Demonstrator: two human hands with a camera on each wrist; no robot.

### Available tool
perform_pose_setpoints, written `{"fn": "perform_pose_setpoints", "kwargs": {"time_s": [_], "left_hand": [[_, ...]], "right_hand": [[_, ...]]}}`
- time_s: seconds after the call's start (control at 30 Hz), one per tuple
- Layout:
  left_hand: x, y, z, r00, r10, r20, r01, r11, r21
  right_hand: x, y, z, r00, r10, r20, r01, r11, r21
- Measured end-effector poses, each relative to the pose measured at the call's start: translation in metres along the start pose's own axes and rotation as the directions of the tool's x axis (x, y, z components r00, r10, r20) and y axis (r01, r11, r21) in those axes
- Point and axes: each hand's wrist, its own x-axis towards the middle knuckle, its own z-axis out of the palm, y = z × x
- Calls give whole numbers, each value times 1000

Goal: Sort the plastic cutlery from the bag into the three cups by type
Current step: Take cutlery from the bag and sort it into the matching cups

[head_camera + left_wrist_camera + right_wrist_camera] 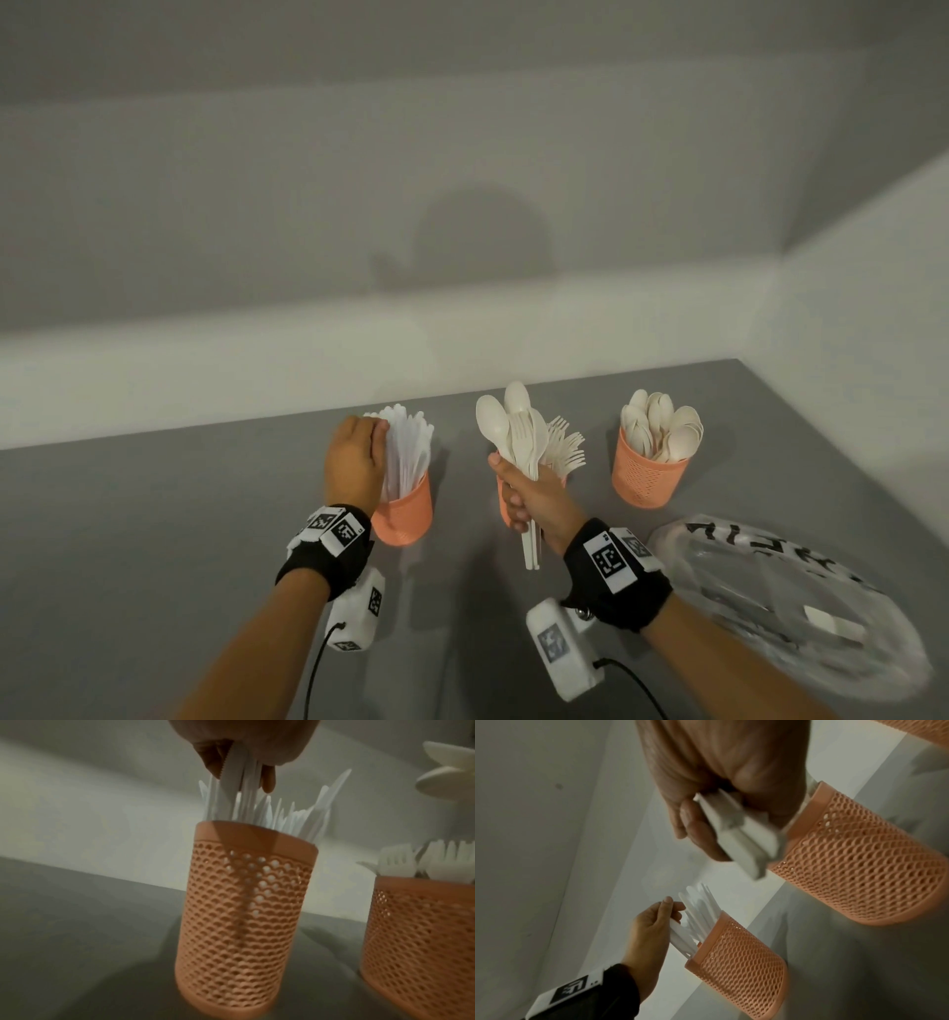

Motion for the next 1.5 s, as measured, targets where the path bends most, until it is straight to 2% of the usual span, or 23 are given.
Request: {"fn": "perform_pose_setpoints", "kwargs": {"time_s": [0.13,0.3,0.4,0.47,0.53,0.6,0.67,0.73,0.8,0.87,1.0,1.17,1.33,1.43,1.5], "left_hand": [[-6,2,-3,996,83,44,-88,987,134],[-11,9,-1,985,70,156,-101,974,202],[-13,19,-3,993,58,99,-73,984,163],[-15,34,-6,997,78,26,-79,996,50],[-19,54,-5,999,42,-15,-44,989,-142],[-24,72,1,1000,-8,-7,5,952,-305],[-28,85,9,990,-87,107,125,889,-441],[-32,96,16,938,-140,318,305,771,-559],[-37,104,20,878,-137,458,408,714,-569],[-42,107,23,851,-137,507,433,730,-529],[-44,110,25,847,-200,493,471,713,-519],[-38,116,24,842,-328,429,527,673,-519],[-32,115,19,858,-354,371,511,652,-560],[-33,113,20,842,-340,419,533,646,-546],[-37,113,23,818,-306,487,547,675,-496]], "right_hand": [[1,1,0,1000,1,7,-1,1000,0],[4,2,0,1000,24,3,-24,1000,20],[3,2,0,998,55,-1,-55,997,53],[1,0,2,998,67,-7,-66,995,74],[-3,-3,4,997,73,-8,-72,993,96],[-6,-6,7,997,71,12,-72,990,125],[-8,-7,8,997,57,49,-63,988,142],[-9,-8,8,995,55,84,-67,987,143],[-11,-10,7,993,53,110,-68,989,135],[-14,-11,5,990,37,134,-51,993,105],[-18,-9,3,990,21,137,-35,994,104],[-17,-7,0,992,22,127,-47,979,198],[-16,-1,-8,995,16,98,-29,991,132],[-18,-3,-7,992,-7,128,-6,995,101],[-18,-3,-5,990,-38,136,27,997,76]]}}
